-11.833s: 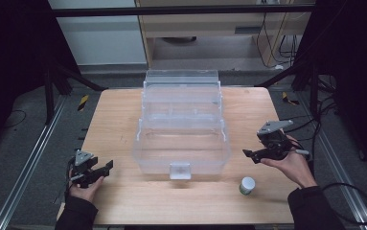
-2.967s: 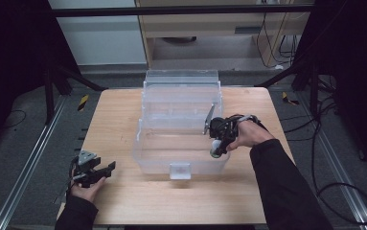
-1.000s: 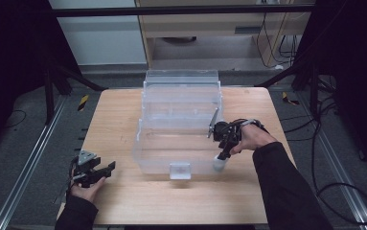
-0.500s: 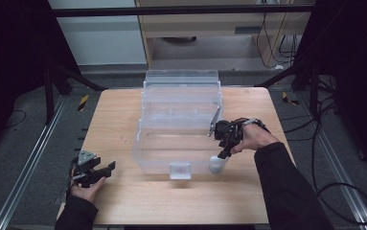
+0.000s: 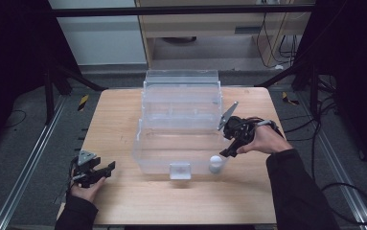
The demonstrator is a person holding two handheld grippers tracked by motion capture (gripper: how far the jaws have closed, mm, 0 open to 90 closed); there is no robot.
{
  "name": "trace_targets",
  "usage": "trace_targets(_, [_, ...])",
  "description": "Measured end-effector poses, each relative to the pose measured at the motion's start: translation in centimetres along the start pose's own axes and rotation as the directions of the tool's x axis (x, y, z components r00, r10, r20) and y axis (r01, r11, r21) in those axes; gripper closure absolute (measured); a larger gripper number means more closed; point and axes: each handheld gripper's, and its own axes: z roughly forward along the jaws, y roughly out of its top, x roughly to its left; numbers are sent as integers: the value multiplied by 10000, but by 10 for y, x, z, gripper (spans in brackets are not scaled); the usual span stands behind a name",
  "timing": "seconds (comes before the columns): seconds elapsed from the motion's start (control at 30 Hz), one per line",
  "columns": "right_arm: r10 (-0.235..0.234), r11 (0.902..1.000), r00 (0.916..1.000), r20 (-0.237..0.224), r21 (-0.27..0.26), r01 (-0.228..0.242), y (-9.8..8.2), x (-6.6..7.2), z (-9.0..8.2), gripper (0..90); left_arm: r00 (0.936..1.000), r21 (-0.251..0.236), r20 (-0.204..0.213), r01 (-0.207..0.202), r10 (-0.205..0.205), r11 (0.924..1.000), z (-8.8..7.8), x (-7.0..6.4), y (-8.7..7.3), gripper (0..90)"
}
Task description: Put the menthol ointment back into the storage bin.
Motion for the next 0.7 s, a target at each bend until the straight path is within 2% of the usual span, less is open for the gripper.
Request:
trace_targets(0.03, [291,9988,9994,212,-400,-282,-8,1,-4,258,10000,-10,-2,9,-9,10000,0,0,0,333])
trace_targets(0.2, [980,9903,9935,579,-1049,-915,-26,5,-9,192,10000,6,-12,18,-18,10000,0,1,0,333])
trace_targets(0.27, [1472,9795,9860,780,-1501,-1343,-37,8,-9,144,10000,11,-16,17,-17,10000,0,1,0,333])
trace_targets(0.37, [1818,9649,9777,1052,-2109,-1567,-50,9,-8,118,10000,8,-11,30,-30,10000,0,0,0,333])
trace_targets(0.47, [2403,9401,9640,1136,-2748,-2020,-63,10,-6,105,10000,-9,-17,31,-31,10000,0,0,0,332])
trace_targets(0.5, [2678,9257,9566,1150,-3060,-2223,-69,11,-5,104,10000,-4,-34,26,-26,10000,-1,0,0,333])
trace_targets(0.57, [3022,9059,9457,1194,-3448,-2460,-79,13,-3,105,10000,-11,-39,8,-8,10000,-1,0,0,333])
trace_targets(0.6, [3022,9059,9457,1194,-3448,-2460,-79,13,-3,105,10000,-11,-39,8,-8,10000,-1,0,0,333])
trace_targets(0.63, [3191,8976,9396,1241,-3577,-2576,-84,14,-1,104,10000,-7,-41,5,-5,10000,-1,1,0,333])
trace_targets(0.67, [3612,8743,9227,1350,-3931,-2848,-95,16,4,104,10000,-12,-52,18,-18,10000,-1,1,-1,332])
trace_targets(0.7, [3747,8664,9166,1396,-4046,-2926,-98,17,6,105,10000,-12,-53,19,-19,10000,-1,1,-1,333])
